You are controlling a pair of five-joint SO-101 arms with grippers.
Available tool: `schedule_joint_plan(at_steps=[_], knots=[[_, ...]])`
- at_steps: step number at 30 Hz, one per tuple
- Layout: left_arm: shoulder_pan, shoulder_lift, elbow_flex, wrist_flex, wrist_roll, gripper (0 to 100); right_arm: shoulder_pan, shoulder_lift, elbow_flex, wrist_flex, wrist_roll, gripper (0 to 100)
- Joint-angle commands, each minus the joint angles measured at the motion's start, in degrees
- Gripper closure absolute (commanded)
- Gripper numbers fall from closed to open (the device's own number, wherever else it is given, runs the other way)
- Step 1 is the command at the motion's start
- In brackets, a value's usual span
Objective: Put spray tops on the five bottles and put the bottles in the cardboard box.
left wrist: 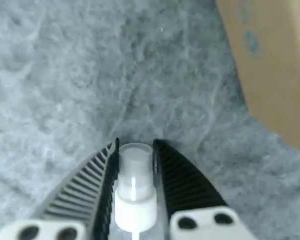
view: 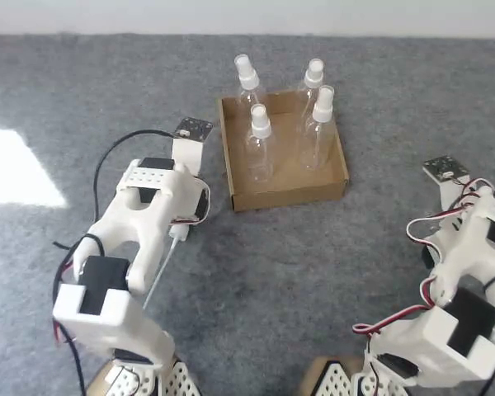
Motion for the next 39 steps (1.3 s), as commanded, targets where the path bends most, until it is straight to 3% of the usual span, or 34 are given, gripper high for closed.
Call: schedule_joint_plan(at_steps=[1,10,16,21,28,39], knots=[[-0.53,-5.36,-3.47,4.92,-0.09,99,-0.40,-1.19,-8.18,1.36,0.62,72.0],[-0.09,-28.57,-0.75,14.42,4.13,99,-6.02,-0.48,-19.16,6.81,0.88,71.9],[-1.05,-34.81,7.52,10.02,4.13,99,-8.40,3.21,-19.69,6.81,2.90,71.2],[-2.46,-36.22,11.47,5.71,4.13,99,-7.69,9.80,-22.42,6.90,4.04,64.7],[-2.37,-36.13,11.65,5.63,4.13,99,-7.52,15.52,-26.81,10.59,3.78,72.3],[-2.46,-36.66,11.38,5.71,4.31,99,-7.34,17.01,-30.15,10.59,3.52,97.6]])
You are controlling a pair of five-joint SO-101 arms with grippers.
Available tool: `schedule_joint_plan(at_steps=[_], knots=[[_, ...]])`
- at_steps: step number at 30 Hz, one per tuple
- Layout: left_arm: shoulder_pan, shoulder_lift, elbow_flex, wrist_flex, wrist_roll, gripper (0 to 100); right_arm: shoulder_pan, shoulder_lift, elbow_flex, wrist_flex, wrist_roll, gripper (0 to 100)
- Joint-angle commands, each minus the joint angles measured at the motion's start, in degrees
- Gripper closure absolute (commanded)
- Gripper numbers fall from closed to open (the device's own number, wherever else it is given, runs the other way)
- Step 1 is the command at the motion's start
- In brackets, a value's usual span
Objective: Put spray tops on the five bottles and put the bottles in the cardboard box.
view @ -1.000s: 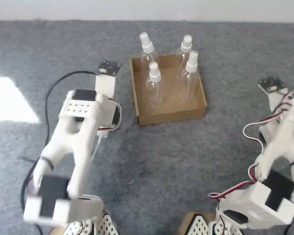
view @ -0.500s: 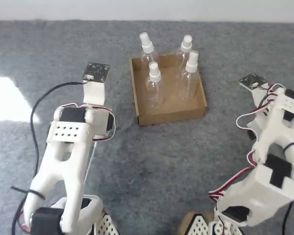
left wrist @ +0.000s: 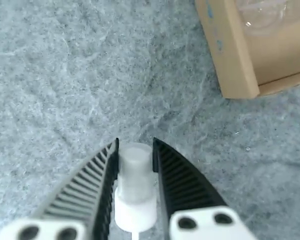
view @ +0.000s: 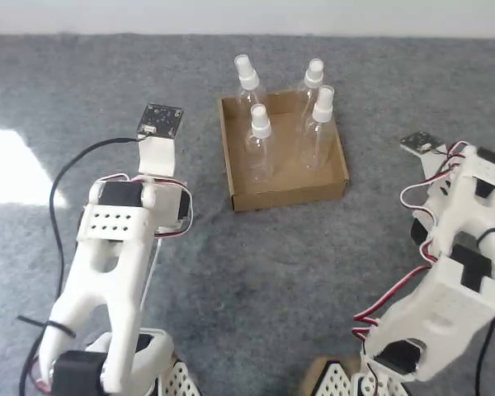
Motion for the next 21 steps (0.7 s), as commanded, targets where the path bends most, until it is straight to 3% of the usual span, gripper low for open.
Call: schedule_joint_plan(at_steps=[1,7,11,15,21], knots=[[-0.18,-2.90,-1.01,-1.05,0.53,99,0.57,-4.53,-4.92,0.75,-0.44,99.6],[-2.29,-2.99,-5.49,-0.88,0.70,99,-1.36,-17.27,-4.04,2.33,-5.89,98.9],[-6.33,-2.99,-12.00,2.64,0.70,99,-8.40,-28.18,-0.44,4.35,-10.55,98.9],[-9.85,-3.08,-19.91,7.82,0.70,99,-20.18,-41.36,7.03,4.09,-17.23,98.9],[-12.40,-13.98,-23.69,9.85,0.70,99,-45.49,-59.03,19.87,0.57,-29.19,98.9]])
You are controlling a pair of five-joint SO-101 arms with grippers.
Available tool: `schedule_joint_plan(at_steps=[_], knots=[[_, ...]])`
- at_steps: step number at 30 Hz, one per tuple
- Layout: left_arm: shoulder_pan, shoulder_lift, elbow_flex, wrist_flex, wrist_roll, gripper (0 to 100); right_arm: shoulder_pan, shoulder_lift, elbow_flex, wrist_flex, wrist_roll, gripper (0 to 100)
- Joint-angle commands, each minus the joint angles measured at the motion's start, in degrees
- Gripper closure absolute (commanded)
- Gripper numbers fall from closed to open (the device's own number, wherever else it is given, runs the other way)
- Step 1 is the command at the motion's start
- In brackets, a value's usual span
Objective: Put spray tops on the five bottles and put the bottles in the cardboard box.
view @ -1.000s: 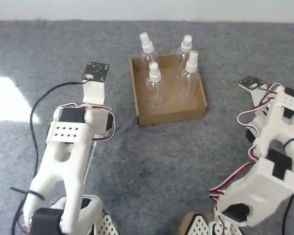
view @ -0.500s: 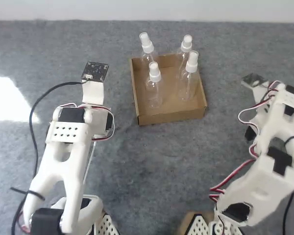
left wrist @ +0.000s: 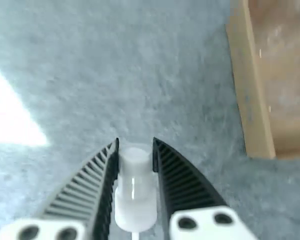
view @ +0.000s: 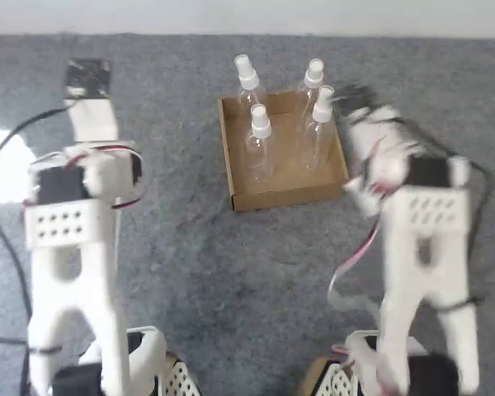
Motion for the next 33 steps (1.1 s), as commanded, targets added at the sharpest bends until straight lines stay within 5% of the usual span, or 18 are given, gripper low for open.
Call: schedule_joint_plan(at_steps=[1,7,17,33], knots=[[-0.79,-12.48,-3.91,0.62,0.70,99,-20.09,-14.02,7.82,-4.62,-8.97,98.9],[-3.78,-28.13,-4.53,-1.58,9.58,99,-37.05,-18.68,18.73,-16.84,-14.42,99.0],[3.78,-35.34,-4.09,-7.38,19.78,99,-46.81,-24.66,37.10,-36.97,-16.97,99.0],[12.66,-35.60,2.07,-12.13,23.38,99,-48.04,-32.22,49.58,-53.85,-19.60,99.3]])
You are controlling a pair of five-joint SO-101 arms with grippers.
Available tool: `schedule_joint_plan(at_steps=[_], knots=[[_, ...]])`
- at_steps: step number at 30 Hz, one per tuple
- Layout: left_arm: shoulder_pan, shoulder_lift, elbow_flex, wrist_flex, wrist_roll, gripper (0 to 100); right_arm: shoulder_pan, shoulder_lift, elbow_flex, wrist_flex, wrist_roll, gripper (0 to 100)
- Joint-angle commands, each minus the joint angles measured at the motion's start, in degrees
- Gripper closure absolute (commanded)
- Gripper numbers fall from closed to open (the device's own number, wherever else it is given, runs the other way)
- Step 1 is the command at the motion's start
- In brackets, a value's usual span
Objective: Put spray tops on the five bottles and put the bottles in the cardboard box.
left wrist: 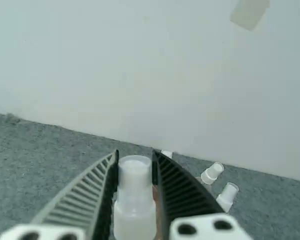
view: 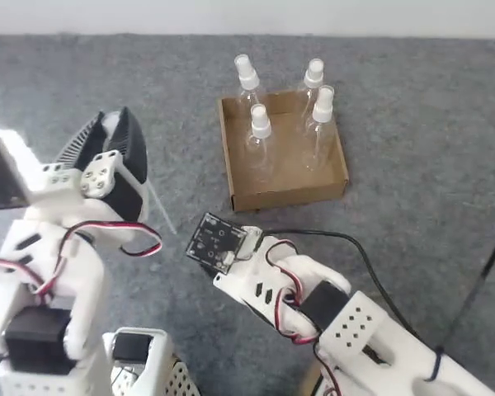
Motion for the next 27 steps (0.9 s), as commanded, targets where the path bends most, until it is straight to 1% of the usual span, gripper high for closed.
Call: schedule_joint_plan(at_steps=[1,5,10,13,16,23,27], knots=[[0.62,-0.88,2.15,-3.43,0.62,99,-0.31,-4.53,3.34,-8.92,-4.57,99.3],[0.79,-0.88,3.21,-4.31,0.70,99,-0.31,-6.46,6.59,-13.58,-6.51,99.3],[4.31,-0.62,3.38,-5.27,0.70,99,-0.31,-6.90,6.77,-13.58,-6.77,99.3],[4.75,-0.44,3.38,-7.30,0.70,99,-0.31,-6.90,6.86,-13.58,-6.77,99.3],[4.75,-0.44,3.82,-7.47,0.70,99,-0.31,-6.90,6.86,-13.58,-6.77,99.3],[4.84,-0.44,11.82,-13.45,0.70,99,-0.31,-6.90,6.95,-13.58,-6.77,99.3],[4.92,-0.88,15.16,-14.68,0.79,99,-0.22,-6.81,6.95,-13.58,-6.77,99.3]])
